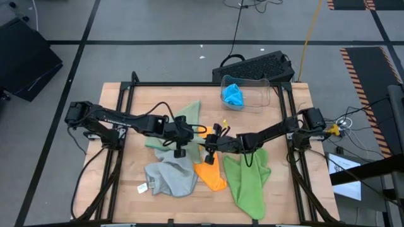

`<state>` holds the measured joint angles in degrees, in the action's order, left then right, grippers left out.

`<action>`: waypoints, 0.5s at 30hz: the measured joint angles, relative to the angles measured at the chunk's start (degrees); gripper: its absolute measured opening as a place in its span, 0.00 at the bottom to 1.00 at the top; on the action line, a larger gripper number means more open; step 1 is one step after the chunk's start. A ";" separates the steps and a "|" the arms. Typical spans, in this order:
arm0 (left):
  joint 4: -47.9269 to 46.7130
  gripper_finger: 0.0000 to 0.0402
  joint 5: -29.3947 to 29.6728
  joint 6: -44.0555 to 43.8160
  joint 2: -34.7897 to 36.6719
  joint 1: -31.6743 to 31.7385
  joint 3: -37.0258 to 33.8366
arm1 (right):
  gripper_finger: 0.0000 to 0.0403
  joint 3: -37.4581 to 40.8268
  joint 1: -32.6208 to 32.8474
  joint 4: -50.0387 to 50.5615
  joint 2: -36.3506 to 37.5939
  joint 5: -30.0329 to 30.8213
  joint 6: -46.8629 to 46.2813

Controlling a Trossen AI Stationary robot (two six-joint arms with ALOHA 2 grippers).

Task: Fold microfiber towels
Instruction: Put the right light green microfiber towel into the transparent bin

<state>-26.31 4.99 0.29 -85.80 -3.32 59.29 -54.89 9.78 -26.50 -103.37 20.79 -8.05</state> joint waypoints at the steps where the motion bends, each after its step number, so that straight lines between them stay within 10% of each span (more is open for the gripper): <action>1: -0.17 0.10 -0.50 0.94 0.00 -0.19 0.00 | 0.04 0.00 -0.09 -0.02 0.00 -1.68 -0.11; 15: -2.78 0.37 3.54 4.01 -0.04 -2.70 -0.07 | 0.04 0.15 -1.67 11.53 8.17 -12.28 -2.43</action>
<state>-29.10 8.53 4.30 -85.84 -6.02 59.22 -54.74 8.11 -14.98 -95.21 8.51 -10.48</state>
